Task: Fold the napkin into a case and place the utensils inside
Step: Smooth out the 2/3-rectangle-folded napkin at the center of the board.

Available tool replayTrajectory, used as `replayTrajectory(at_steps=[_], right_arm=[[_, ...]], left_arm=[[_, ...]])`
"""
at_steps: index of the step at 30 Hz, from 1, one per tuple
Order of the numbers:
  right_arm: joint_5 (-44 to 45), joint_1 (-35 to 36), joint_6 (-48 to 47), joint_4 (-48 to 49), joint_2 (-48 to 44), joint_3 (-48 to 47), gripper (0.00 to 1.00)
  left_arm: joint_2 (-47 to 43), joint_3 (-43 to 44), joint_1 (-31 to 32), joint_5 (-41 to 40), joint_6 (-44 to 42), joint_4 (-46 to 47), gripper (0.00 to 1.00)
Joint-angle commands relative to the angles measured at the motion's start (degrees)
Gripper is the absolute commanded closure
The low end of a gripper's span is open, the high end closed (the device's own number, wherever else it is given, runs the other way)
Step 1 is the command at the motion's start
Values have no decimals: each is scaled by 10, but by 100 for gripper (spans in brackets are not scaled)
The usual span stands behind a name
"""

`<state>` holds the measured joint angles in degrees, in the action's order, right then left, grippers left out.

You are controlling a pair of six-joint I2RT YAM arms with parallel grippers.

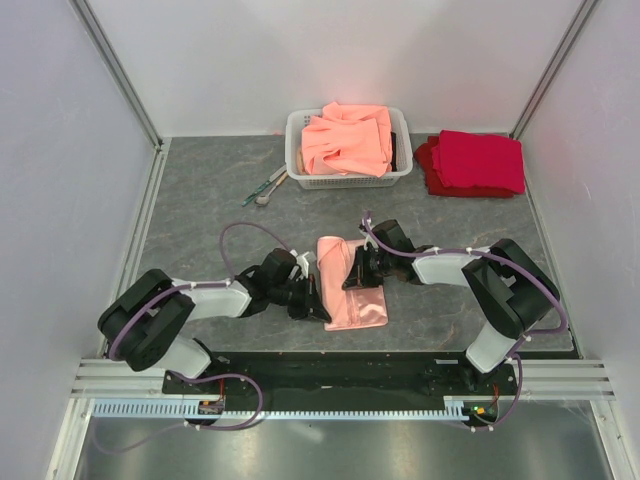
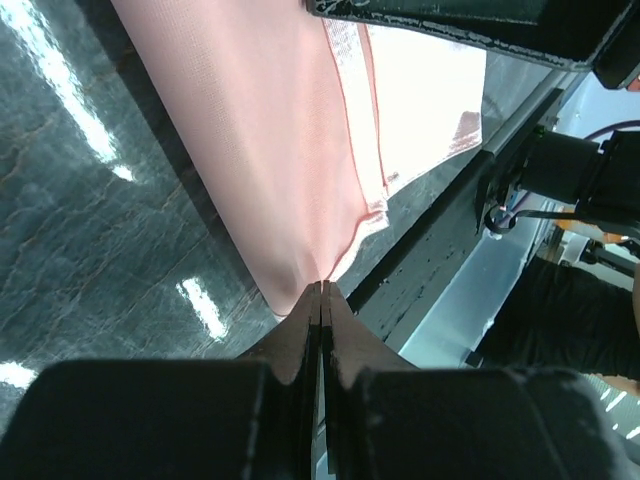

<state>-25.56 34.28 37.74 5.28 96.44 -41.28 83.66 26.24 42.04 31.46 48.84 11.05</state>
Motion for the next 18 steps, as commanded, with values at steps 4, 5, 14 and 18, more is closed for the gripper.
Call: replayTrajectory(at_steps=[4,5,14,18], right_arm=[[36,0,-14,-52,-23,-51,98],[35,1,-14,-65,-24,-67,97],[3,31,2,-27,47,-122,93],[-12,48,18,8,68,-111,95]], left_arm=[[67,10,2,-25,-8,-24,95],[71,7,2,-19,-6,-10,95],[70,0,2,-25,-3,-12,95],[56,5,2,-31,-7,-32,95]])
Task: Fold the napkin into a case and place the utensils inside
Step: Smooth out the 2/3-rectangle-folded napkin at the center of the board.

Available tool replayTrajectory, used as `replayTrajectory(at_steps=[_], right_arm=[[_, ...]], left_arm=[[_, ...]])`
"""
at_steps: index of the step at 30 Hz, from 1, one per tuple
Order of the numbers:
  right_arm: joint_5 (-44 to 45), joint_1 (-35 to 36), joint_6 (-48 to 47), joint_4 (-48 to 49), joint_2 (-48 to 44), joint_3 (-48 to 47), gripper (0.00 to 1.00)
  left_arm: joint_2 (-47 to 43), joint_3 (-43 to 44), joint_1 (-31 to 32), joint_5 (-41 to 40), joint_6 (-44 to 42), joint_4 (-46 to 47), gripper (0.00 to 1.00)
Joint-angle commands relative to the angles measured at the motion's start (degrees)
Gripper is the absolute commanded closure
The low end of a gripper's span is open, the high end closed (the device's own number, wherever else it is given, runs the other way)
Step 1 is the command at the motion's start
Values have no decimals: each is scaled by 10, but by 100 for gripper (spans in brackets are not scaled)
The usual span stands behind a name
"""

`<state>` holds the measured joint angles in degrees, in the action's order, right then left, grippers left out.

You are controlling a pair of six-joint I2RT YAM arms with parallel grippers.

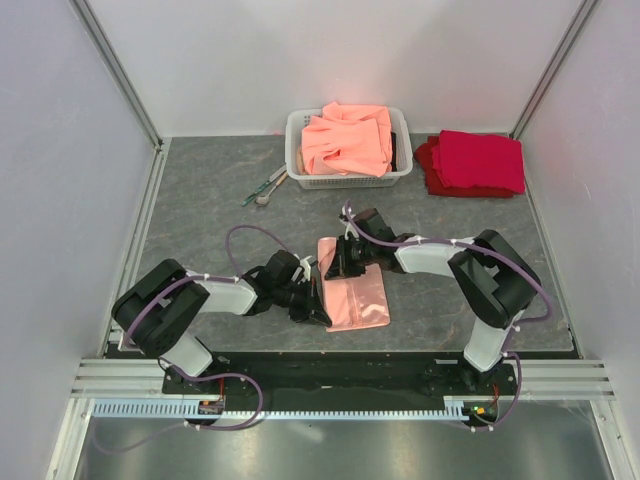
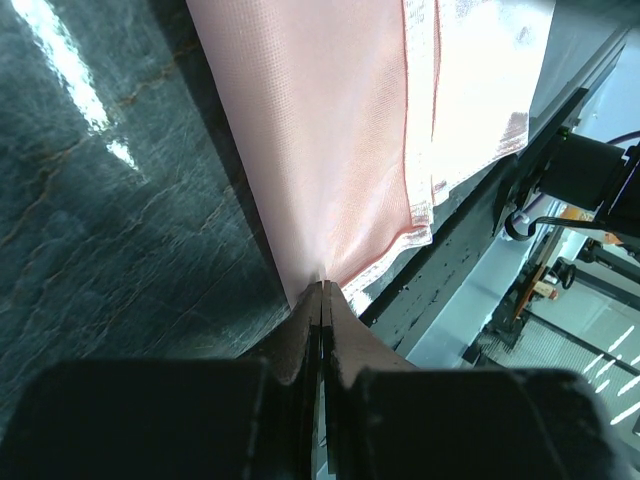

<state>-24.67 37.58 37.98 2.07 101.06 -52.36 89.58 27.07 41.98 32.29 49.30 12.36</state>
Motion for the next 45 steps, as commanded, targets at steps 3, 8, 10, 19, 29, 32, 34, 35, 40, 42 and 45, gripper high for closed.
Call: replayTrajectory(at_steps=[3,8,10,19,29,32,34,35,40,42,45], right_arm=[[-24,14,17,59,38,12,96],[-29,14,16,76,71,-2,97],[-30,12,11,73,81,-15,98],[-28,-2,-11,30,101,-71,98],[-8,-1,-11,-1,-9,-8,96],[1,10,-6,1,-34,19,95],[6,20,-2,6,-39,34,94],[7,30,1,9,-41,38,94],[5,58,24,44,-41,61,95],[6,71,34,56,-42,65,95],[8,87,45,65,-43,70,96]], left_arm=[[-11,2,3,-45,-18,-57,96],[-5,-5,3,-37,-11,-50,96],[-1,-14,4,-38,-7,-45,96],[-24,-22,3,-47,-4,-57,96],[-132,61,-44,-65,-15,-159,93],[-133,94,-84,-85,-22,-178,93],[-106,125,-117,-79,-26,-182,94],[-91,135,-125,-77,-27,-181,94],[2,213,-150,-69,-35,-166,95],[40,240,-151,-72,-38,-163,95],[78,268,-152,-72,-39,-160,95]])
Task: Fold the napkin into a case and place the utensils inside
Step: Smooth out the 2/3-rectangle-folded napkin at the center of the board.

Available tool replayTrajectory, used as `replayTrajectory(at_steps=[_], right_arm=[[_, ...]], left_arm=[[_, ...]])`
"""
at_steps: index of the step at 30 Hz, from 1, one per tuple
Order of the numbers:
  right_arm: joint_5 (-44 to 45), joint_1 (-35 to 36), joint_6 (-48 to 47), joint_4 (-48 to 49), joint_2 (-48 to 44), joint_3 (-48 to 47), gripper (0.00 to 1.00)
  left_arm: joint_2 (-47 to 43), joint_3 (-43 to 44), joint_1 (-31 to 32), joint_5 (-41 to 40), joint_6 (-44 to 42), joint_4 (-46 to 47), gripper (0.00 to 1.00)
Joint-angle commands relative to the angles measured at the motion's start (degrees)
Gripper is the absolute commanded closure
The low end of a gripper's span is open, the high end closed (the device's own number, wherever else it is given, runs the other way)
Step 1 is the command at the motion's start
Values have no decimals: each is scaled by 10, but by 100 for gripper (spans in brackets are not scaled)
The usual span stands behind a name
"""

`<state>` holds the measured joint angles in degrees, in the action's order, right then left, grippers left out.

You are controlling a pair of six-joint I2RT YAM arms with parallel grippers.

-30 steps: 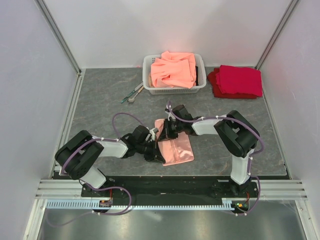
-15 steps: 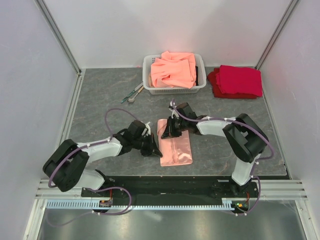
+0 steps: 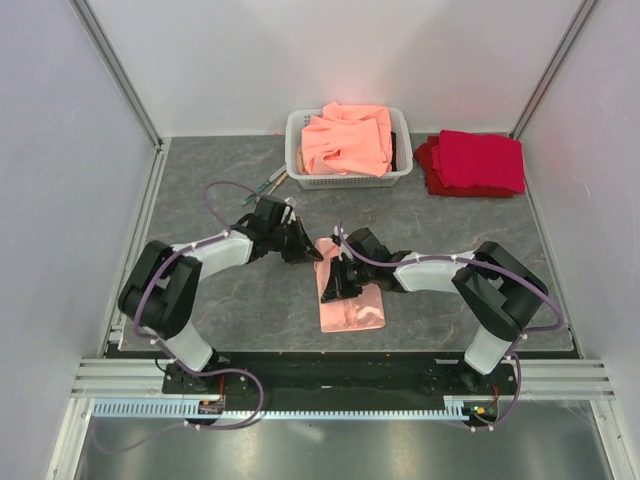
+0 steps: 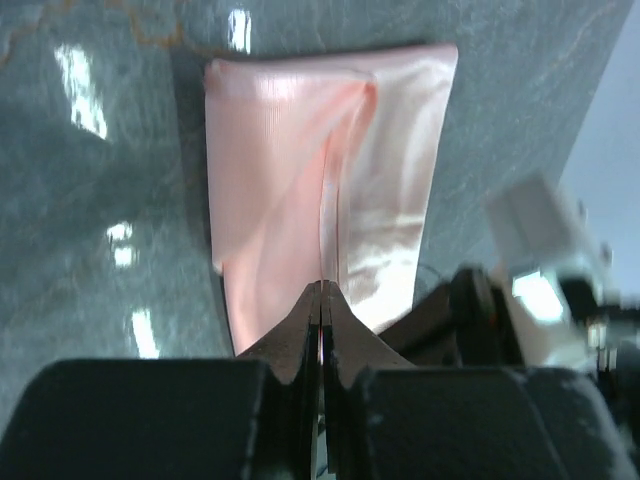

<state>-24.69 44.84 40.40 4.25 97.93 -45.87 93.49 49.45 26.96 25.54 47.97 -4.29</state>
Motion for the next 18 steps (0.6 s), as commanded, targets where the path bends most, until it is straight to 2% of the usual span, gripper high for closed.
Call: replayTrajectory(at_steps=[1,9,18], right_arm=[[9,22,22,45,-10,8,96],[9,46,43,84,6,49,97],[35,60,44,43,-73,67,96]], left_arm=[[62,49,-2,-6,-25,10,95],[156,83,-6,-19,-24,28,96],[112,88,-6,-23,-38,7,96]])
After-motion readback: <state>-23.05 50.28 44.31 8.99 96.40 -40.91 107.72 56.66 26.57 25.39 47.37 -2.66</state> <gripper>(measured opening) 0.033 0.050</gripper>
